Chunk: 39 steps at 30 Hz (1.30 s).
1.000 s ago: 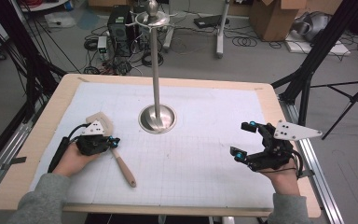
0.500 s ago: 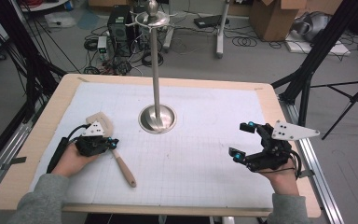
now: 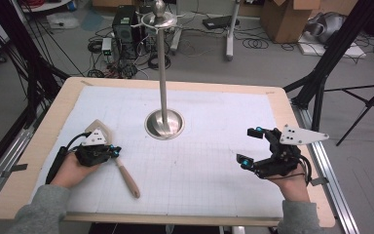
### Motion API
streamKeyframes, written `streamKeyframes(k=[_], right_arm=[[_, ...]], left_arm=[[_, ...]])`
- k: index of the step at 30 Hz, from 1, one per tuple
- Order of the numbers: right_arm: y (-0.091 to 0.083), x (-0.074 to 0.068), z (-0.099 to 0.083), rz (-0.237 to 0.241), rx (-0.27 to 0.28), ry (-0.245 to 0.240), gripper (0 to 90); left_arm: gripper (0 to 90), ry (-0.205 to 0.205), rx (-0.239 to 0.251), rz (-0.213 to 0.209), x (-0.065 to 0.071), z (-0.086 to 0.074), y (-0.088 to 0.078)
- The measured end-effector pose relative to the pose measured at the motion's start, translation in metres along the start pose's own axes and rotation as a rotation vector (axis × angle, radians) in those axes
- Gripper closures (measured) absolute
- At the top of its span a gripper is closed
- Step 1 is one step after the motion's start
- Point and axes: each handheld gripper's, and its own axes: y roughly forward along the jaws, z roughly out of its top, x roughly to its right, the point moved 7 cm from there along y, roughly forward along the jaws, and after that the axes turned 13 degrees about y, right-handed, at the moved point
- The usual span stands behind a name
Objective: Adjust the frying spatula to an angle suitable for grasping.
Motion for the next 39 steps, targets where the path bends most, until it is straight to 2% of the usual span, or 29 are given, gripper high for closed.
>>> streamKeyframes(k=[32,36,39], right_arm=[[0.028,0.003,0.007,0.059,-0.029,-0.001,6.1],[0.032,0.004,0.007,0.063,-0.033,-0.003,6.1],[0.035,0.004,0.006,0.069,-0.044,-0.002,6.1]], left_arm=[[90.0,0.002,-0.006,0.002,0.016,-0.025,-0.036],[90.0,-0.006,0.015,0.009,0.017,-0.026,-0.035],[89.9,-0.016,0.046,-0.032,0.019,-0.025,-0.036]])
